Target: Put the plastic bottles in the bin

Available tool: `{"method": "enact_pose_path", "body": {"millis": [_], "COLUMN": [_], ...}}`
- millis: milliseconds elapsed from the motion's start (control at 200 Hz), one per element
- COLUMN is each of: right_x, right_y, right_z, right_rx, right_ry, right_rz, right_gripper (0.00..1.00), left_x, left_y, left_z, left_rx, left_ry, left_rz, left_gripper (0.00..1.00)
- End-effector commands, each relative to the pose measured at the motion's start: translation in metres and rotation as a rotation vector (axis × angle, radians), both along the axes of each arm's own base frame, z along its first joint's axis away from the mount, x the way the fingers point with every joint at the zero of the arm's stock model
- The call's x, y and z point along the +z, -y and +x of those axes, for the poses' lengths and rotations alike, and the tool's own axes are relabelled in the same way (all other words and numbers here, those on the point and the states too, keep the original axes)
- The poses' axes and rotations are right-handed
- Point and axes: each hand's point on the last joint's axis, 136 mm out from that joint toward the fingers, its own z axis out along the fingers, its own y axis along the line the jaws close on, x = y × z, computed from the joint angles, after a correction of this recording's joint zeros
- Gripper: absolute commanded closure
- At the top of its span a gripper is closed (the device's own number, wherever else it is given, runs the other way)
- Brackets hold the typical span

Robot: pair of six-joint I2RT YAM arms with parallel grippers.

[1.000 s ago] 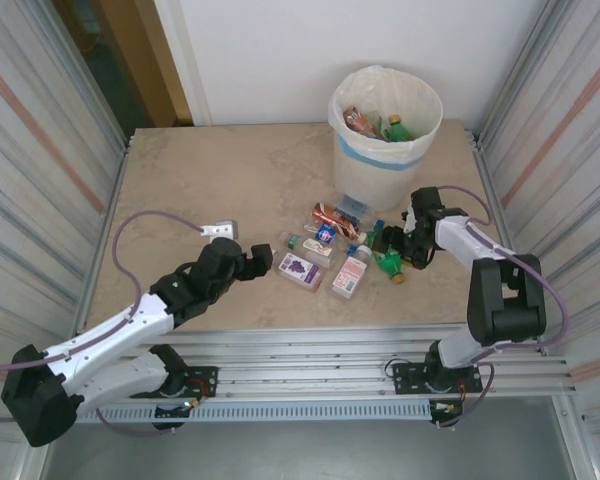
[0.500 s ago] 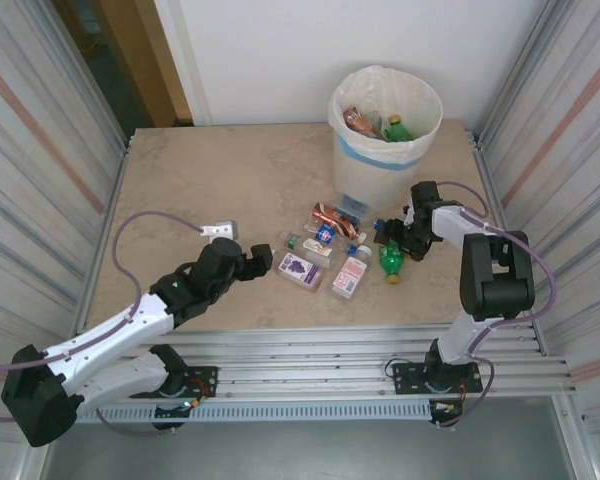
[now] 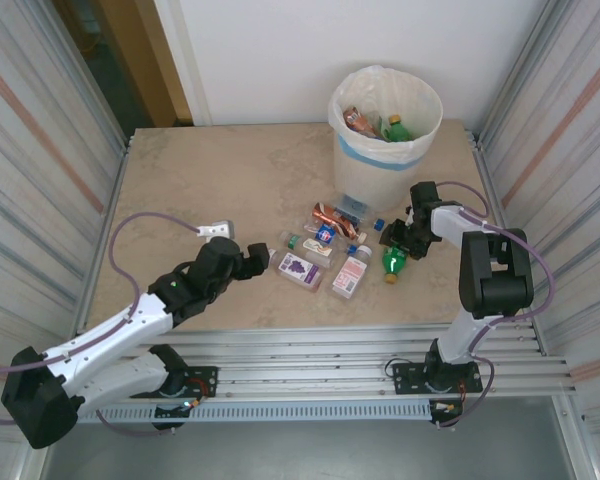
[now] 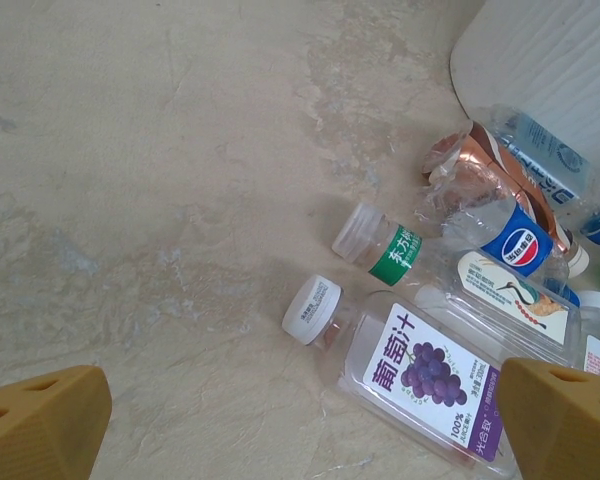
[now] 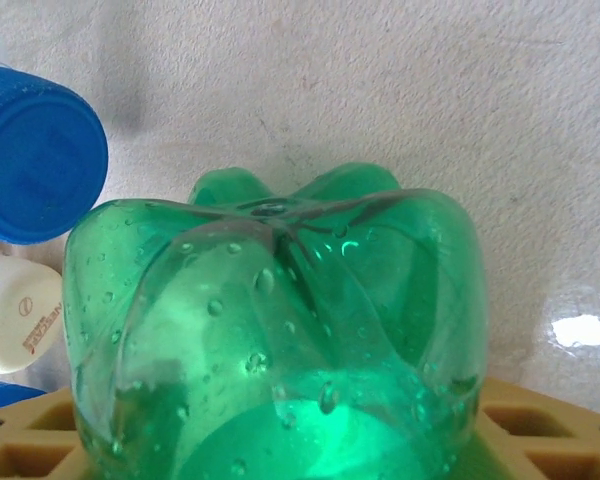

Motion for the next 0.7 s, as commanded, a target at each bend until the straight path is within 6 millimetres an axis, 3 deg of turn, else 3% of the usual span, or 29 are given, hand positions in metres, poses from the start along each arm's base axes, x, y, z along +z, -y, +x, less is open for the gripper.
{"method": "enact_pose_path", "body": {"millis": [0,185,316,526,696], "right_x": [-0.002,0.014,0.039,0.102,0.164], "right_y": [0.008,0.010,0.013,0.018,0.020], "right_z": [-0.005,-0.007,-0.008,-0.008,-0.008], "right_rx": [-0.022,-0.031,-0.040,-0.056,-0.055], "right_ry": [-0.012,0.024,0.082,0.231,0.370], "right_rz": [-0.034,-0.048,-0.063,-0.073,-0.079], "right_gripper": [0.47,0.53,0.55,0.60,0.63], "left_x": [0.002,0.003,0.003,0.003,0.002], "left_y": [-0.006,-0.008,-0.010,-0.014,-0.017], "left_z": [-0.001,-0.002,-0.002,-0.003,-0.003], "left_rx": [0.026,0.030,0.036,0.050,0.054], "left_ry": [0.002,0.006,0.008,0.011,0.011], "left_rz": [-0.009,-0.010,-0.012,-0.020,-0.023], "left_gripper": [0.01,0.01,0.01,0.01,0.01]}}
